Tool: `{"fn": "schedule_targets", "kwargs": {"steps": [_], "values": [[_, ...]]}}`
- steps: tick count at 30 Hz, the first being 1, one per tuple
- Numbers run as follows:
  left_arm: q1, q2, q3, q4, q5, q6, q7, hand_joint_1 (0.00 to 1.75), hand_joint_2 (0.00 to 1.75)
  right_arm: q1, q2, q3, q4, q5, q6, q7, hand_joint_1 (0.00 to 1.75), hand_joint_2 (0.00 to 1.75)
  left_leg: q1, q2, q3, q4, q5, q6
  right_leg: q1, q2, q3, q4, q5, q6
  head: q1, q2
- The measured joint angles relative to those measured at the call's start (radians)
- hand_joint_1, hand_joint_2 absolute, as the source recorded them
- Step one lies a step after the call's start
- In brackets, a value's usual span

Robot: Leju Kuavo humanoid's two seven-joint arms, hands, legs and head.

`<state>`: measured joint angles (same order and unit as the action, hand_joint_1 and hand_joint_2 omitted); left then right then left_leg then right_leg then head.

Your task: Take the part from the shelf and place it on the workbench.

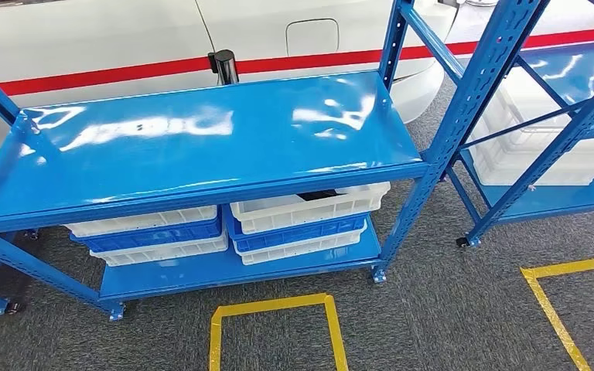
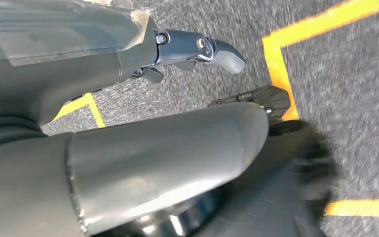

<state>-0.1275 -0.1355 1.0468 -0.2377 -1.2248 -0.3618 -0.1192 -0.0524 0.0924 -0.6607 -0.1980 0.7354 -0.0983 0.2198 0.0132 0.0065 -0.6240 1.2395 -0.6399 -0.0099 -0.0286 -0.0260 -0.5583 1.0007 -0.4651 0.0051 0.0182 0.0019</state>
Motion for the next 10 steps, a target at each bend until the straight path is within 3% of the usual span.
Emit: {"fn": "schedule_targets", "kwargs": {"steps": [1, 2, 3, 5, 7, 8, 9, 10], "values": [[0.002, 0.000, 0.000, 0.000, 0.001, -0.001, 0.000, 0.00, 0.00, 0.001, 0.000, 0.000, 0.000, 0.002, -0.003, -0.001, 0.00, 0.00, 0.000, -0.004, -0.020, 0.038, -0.007, 0.000, 0.001, 0.006, -0.001, 0.000, 0.001, -0.001, 0.000, 0.000], [0.004, 0.000, 0.000, 0.000, 0.001, -0.002, 0.000, 0.00, 0.00, 0.002, 0.000, 0.000, 0.000, 0.003, -0.007, -0.001, 0.00, 0.00, 0.000, -0.005, -0.023, 0.039, 0.007, 0.001, 0.002, 0.012, 0.000, 0.001, 0.001, -0.001, 0.000, 0.000], [0.005, 0.000, 0.000, 0.000, 0.001, -0.004, -0.001, 0.00, 0.00, 0.003, 0.000, 0.000, 0.000, 0.003, -0.011, -0.002, 0.00, 0.00, 0.000, -0.005, -0.005, 0.000, 0.038, 0.004, 0.003, 0.017, 0.001, 0.001, 0.001, 0.000, 0.000, 0.000], [0.005, 0.001, 0.000, 0.000, 0.001, -0.004, -0.001, 0.00, 0.00, 0.003, 0.002, 0.000, 0.000, 0.004, -0.015, -0.003, 0.00, 0.00, -0.001, -0.009, 0.061, -0.139, 0.109, 0.013, 0.005, 0.024, 0.004, 0.002, 0.001, 0.001, 0.000, 0.000], [0.003, 0.001, 0.000, 0.000, 0.001, -0.004, -0.001, 0.00, 0.00, 0.002, 0.003, 0.000, 0.000, 0.004, -0.016, -0.004, 0.00, 0.00, -0.004, -0.012, 0.101, -0.228, 0.139, 0.019, 0.011, 0.028, 0.002, 0.005, 0.000, 0.007, 0.000, 0.000], [0.003, 0.000, 0.000, 0.000, 0.001, -0.004, -0.001, 0.00, 0.00, 0.002, 0.003, 0.000, 0.000, 0.004, -0.017, -0.005, 0.00, 0.00, -0.006, -0.013, 0.105, -0.241, 0.140, 0.018, 0.017, 0.029, -0.002, 0.006, -0.001, 0.008, 0.001, 0.000], [0.003, -0.001, 0.000, 0.000, 0.001, -0.004, -0.001, 0.00, 0.44, 0.002, 0.003, 0.000, 0.000, 0.004, -0.018, -0.005, 0.00, 0.44, -0.008, -0.012, 0.104, -0.242, 0.142, 0.017, 0.020, 0.029, -0.005, 0.006, -0.001, 0.010, 0.001, 0.000], [0.003, -0.002, 0.000, 0.000, 0.001, -0.004, -0.001, 0.00, 0.58, 0.002, 0.003, 0.000, 0.000, 0.004, -0.018, -0.005, 0.00, 0.58, -0.009, -0.011, 0.103, -0.244, 0.143, 0.016, 0.022, 0.029, -0.007, 0.007, -0.003, 0.010, 0.001, 0.000]]}}
